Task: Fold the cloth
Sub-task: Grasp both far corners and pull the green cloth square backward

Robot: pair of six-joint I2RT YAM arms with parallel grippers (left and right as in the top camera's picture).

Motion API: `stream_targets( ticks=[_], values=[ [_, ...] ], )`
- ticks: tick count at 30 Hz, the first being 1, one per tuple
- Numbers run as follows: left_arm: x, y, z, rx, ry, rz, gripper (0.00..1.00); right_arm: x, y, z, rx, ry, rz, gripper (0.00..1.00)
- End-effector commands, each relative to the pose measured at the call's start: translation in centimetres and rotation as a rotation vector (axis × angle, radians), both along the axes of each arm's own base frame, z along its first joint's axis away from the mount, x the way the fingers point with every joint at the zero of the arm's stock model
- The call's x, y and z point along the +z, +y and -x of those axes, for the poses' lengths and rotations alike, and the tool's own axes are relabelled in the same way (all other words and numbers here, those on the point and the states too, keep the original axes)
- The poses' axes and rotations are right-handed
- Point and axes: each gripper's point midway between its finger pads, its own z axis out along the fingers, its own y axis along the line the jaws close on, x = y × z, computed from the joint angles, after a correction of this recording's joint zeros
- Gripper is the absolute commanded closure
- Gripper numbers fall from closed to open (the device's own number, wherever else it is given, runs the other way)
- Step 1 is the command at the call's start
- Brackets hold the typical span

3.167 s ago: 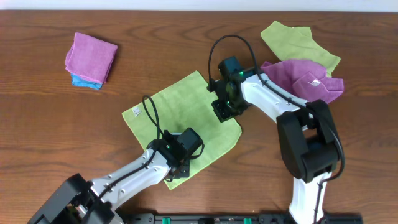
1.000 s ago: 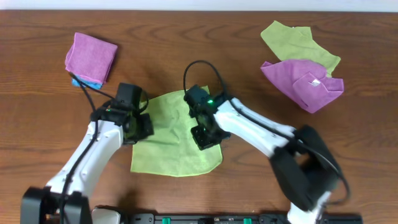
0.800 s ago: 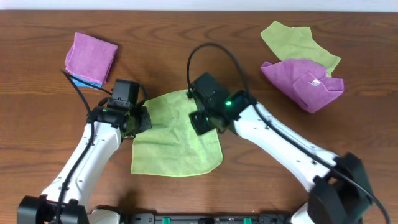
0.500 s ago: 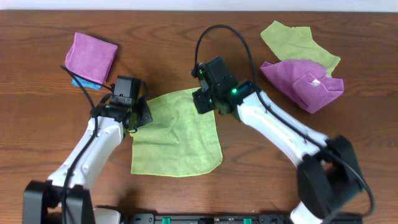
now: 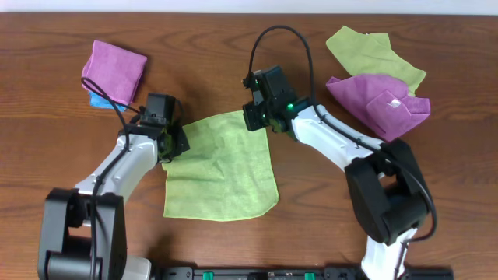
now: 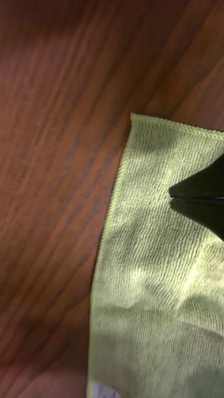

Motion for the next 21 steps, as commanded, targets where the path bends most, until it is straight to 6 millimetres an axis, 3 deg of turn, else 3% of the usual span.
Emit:
stream_targets(
  ticks=[1,17,21],
  values=[
    [-0.5,0.5,-0.6,0.019,0.001,-0.020,0.94,-1.4,0.1,0.3,0.035,0.025,0.009,0.98],
    [-1.1,0.8,-1.3,0.027,-0.016,-0.042,0.94,-5.3,-0.2,1.3,0.046,0.104,0.049,0.98],
    [-1.3,0.8,-1.3,0.026,-0.009,-0.043,0.94,-6.4,-1.3,1.4,0.021,0.117,0.098,0.99]
  ],
)
